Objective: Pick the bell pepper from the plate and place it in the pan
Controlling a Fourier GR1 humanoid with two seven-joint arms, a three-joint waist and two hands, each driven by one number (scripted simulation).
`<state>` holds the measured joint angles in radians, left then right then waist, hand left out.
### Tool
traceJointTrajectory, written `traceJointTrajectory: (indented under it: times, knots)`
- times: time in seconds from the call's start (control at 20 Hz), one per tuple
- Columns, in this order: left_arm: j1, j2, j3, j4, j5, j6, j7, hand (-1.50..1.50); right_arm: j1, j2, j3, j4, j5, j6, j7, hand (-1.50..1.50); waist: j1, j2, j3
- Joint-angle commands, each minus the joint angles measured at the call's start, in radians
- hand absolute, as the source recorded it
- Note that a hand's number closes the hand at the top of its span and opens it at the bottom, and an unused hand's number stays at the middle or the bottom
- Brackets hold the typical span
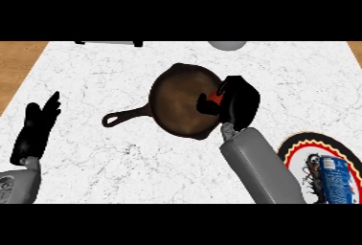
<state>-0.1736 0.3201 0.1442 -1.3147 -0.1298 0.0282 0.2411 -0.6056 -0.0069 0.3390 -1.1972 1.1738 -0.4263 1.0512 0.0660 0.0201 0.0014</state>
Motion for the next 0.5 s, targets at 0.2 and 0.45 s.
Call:
traceJointTrajectory:
  times: [0.2, 0.45]
  knots:
    - [-0.050, -0.011, -0.009, 0.042, -0.010, 0.001, -0.024, 0.00, -0.119, 0.007, -0.092, 0.307, -0.258, -0.352, -0.089, 1.50, 0.025, 0.018, 0.002]
    - [-0.068, -0.015, -0.026, 0.029, -0.019, -0.005, -0.006, 0.00, -0.165, 0.007, -0.087, 0.442, -0.443, -0.450, -0.210, -1.50, 0.049, 0.019, 0.003]
